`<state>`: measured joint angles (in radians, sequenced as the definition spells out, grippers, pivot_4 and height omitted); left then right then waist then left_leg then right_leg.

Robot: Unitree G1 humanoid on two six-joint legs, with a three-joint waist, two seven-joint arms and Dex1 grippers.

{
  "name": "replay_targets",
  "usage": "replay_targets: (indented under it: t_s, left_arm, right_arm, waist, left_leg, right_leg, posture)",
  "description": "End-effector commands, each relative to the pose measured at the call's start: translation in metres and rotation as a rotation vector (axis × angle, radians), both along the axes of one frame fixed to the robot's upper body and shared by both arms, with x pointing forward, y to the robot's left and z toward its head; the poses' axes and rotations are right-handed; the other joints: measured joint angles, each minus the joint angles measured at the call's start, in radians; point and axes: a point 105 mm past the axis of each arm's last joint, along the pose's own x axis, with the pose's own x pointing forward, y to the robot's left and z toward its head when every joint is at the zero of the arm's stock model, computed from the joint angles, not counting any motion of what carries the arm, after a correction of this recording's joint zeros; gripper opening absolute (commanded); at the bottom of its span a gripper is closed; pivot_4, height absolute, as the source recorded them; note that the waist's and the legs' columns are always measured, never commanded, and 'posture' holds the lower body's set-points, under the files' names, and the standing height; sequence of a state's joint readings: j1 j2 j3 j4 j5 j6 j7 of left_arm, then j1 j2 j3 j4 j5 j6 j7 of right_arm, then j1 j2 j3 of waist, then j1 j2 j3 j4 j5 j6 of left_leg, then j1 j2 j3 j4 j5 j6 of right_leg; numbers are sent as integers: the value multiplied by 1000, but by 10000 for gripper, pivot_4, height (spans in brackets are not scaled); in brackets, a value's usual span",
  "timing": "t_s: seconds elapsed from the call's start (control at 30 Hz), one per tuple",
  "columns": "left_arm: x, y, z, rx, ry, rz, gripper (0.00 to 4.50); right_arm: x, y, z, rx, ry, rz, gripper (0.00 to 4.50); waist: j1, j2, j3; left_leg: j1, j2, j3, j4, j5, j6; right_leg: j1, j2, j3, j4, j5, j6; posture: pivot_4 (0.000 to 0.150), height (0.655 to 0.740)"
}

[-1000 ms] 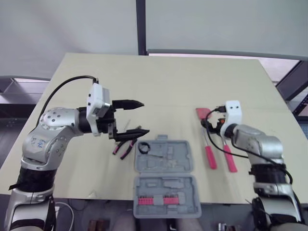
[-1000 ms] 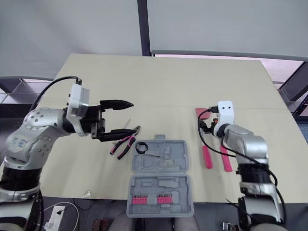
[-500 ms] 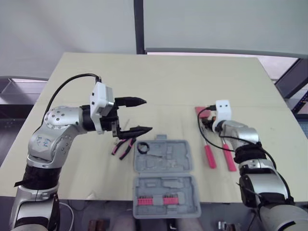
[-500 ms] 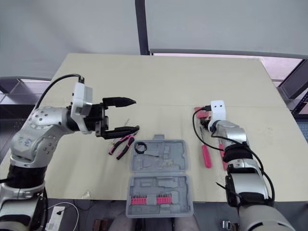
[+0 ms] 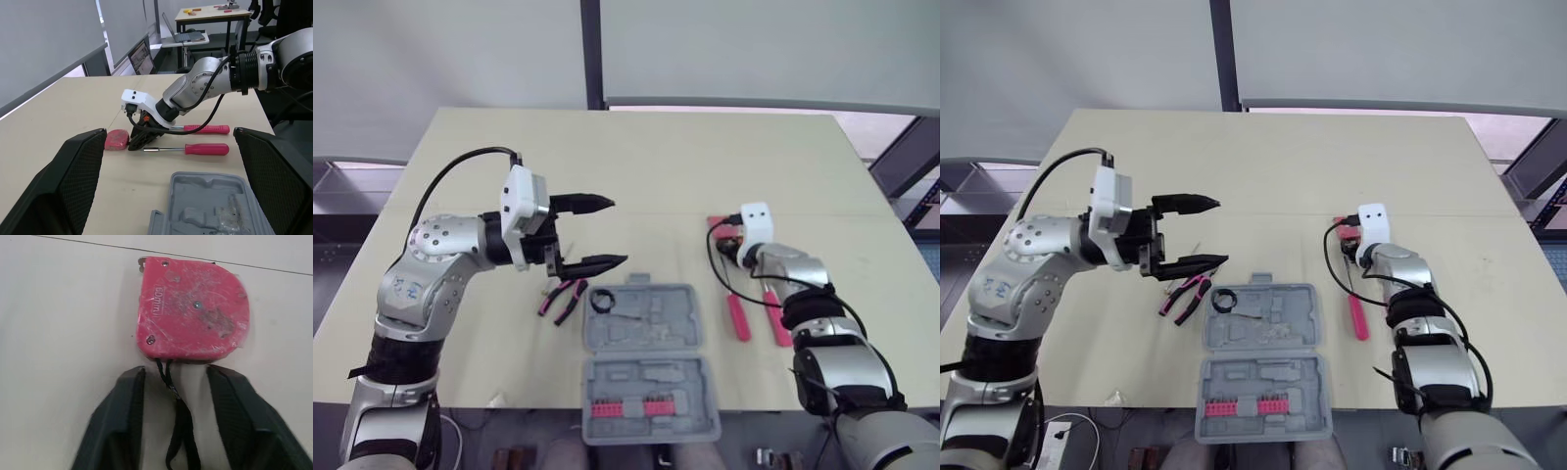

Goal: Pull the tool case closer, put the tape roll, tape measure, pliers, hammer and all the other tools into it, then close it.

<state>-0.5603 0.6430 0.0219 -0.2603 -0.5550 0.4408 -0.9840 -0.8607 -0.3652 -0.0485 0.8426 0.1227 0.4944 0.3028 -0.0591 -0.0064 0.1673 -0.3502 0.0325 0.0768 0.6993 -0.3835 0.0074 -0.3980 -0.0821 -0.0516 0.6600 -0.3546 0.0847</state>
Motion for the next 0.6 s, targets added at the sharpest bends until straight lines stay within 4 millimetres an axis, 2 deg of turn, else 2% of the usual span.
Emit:
replay_targets:
  t_s: [0.03, 0.07, 0.23, 0.37, 0.47, 0.53, 0.6]
  left_arm:
    - [0, 1, 7, -5, -43, -2, 45000]
    - [0, 1, 7, -5, -44, 0, 45000]
    - [4, 2, 8, -27, -34, 20, 45000]
    - [0, -3, 5, -32, -26, 2, 45000]
    - [-3, -6, 6, -55, -9, -11, 45000]
    - [-6, -10, 6, -57, -3, -26, 45000]
    - [-7, -12, 4, -54, -2, -34, 45000]
  right_arm:
    - [3, -8, 4, -18, -22, -34, 4545]
    - [4, -9, 4, -16, -22, -41, 312]
    - [2, -22, 4, -29, -26, -76, 312]
    - [-1, -48, 10, -52, -46, -145, 312]
    - [-6, -75, 18, -83, -69, -224, 312]
    - [-10, -81, 19, -48, -70, -254, 312]
    - [-13, -91, 23, -94, -91, -306, 312]
  waist:
    - [0, 0, 0]
    - [0, 0, 0]
    - [2, 0, 0]
    - [7, 1, 0]
    - [9, 3, 2]
    - [7, 3, 2]
    - [4, 3, 2]
  left_leg:
    - [0, 0, 0, 0, 0, 0]
    - [0, 0, 0, 0, 0, 0]
    - [-1, -1, -1, 1, 0, 0]
    - [-2, -2, -3, 1, 1, 1]
    - [-4, -3, -7, 1, 1, 1]
    - [-4, -3, -8, 0, 1, 1]
    - [-4, -2, -8, 0, 1, 1]
  right_leg:
    - [0, 0, 0, 0, 0, 0]
    - [0, 0, 0, 0, 0, 0]
    - [0, -1, 0, 0, 0, 0]
    - [0, -2, -1, 0, 0, 0]
    - [0, -2, -1, -1, 0, 1]
    - [0, -1, -1, -1, 0, 1]
    - [0, -1, -1, -2, 0, 1]
  posture:
    - [1500, 7400]
    - [1500, 7400]
    - [1500, 7400]
    - [1500, 7400]
    - [1500, 7400]
    - [1500, 7400]
    - [1500, 7400]
